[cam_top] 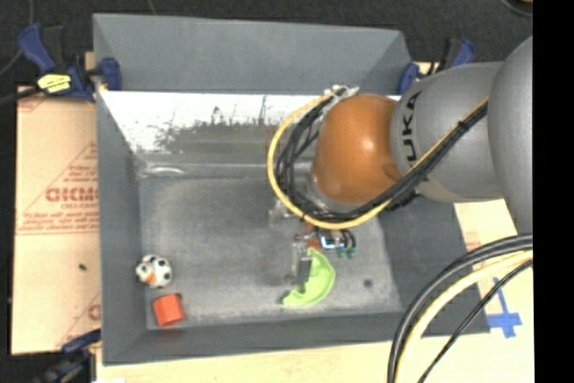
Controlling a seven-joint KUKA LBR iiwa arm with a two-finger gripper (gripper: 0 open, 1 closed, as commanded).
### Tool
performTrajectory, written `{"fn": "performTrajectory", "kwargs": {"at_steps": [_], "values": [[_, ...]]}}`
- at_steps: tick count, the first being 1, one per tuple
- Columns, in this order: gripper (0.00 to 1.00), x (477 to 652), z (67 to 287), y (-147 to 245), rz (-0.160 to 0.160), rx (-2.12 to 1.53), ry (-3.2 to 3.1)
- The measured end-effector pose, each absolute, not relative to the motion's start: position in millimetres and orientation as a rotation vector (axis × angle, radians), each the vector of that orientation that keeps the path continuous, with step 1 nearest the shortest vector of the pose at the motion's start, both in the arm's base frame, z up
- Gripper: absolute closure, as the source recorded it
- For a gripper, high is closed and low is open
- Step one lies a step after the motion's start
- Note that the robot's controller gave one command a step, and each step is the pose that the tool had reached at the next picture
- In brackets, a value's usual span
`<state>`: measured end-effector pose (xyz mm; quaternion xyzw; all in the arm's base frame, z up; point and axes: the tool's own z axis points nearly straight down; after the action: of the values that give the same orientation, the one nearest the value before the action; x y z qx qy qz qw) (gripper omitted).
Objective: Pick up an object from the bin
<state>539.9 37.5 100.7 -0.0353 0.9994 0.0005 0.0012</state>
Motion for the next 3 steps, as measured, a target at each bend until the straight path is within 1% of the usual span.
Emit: {"fn": "performTrajectory", "kwargs": {"at_steps": [1, 2, 3], "values": [[0.0, 477.8, 83.7, 43.3, -0.001, -0.25, 3.127], [0.0, 559.4, 80.9, -9.1, 0.0, -0.278, 3.125], [0.0, 514.9, 83.2, -39.4, 0.0, -0.307, 3.118]]}}
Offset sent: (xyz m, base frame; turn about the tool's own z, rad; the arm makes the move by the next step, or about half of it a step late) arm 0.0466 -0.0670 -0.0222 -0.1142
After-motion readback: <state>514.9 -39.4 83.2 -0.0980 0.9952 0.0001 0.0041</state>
